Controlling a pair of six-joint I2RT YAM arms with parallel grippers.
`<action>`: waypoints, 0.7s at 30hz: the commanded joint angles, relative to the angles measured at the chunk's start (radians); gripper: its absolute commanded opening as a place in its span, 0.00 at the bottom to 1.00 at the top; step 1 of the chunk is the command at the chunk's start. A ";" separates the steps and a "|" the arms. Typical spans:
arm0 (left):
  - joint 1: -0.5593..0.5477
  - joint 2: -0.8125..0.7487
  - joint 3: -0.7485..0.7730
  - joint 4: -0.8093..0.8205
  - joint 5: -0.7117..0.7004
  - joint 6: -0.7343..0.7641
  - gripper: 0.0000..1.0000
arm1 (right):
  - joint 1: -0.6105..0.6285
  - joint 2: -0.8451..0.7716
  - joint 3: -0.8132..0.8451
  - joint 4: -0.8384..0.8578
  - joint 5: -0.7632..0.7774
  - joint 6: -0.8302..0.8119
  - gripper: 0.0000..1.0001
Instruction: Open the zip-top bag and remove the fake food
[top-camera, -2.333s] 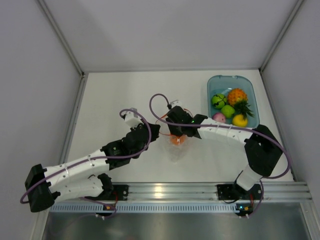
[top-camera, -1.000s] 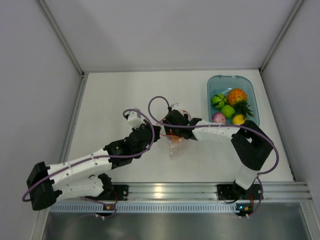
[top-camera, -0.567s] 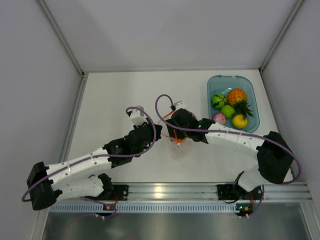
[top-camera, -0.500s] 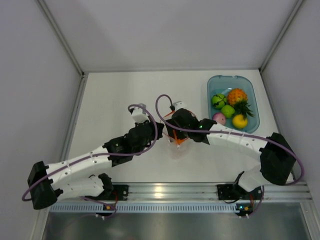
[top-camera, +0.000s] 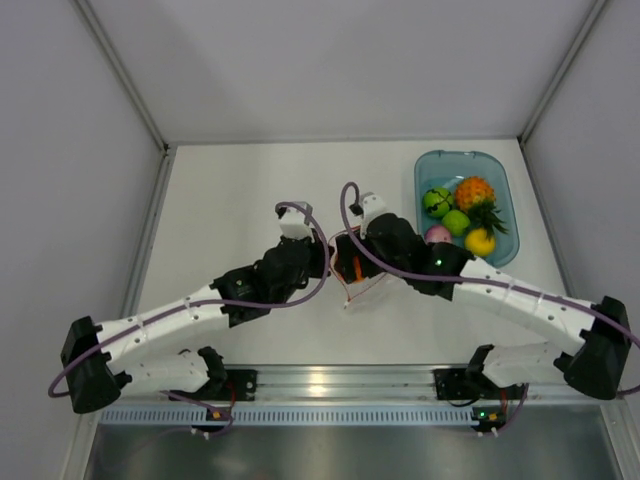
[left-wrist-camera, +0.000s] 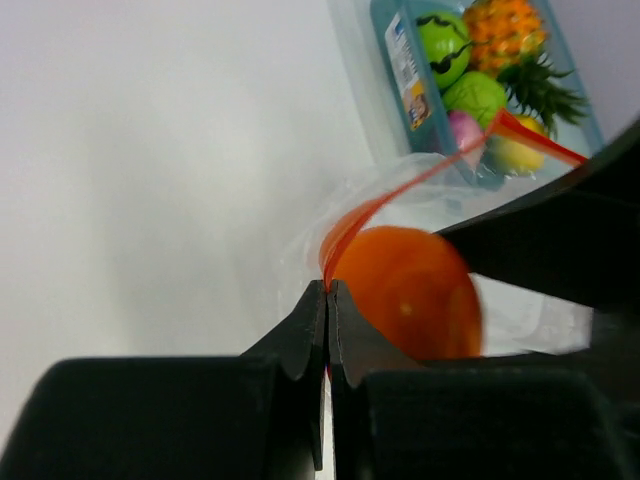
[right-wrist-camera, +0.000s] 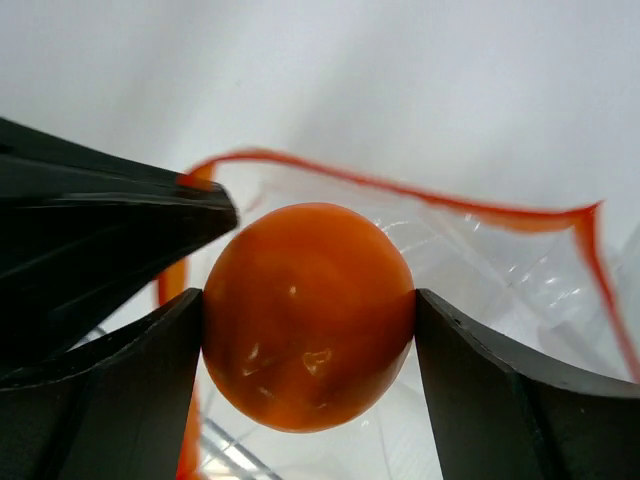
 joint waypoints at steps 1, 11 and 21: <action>0.002 0.016 0.015 -0.036 -0.023 0.040 0.00 | 0.021 -0.113 0.014 0.108 -0.032 -0.007 0.41; 0.004 -0.001 -0.013 -0.064 -0.117 -0.044 0.00 | 0.005 -0.286 -0.086 0.296 -0.142 0.030 0.40; 0.057 0.003 0.046 -0.225 -0.231 -0.089 0.00 | -0.070 -0.447 0.028 0.180 0.070 -0.049 0.39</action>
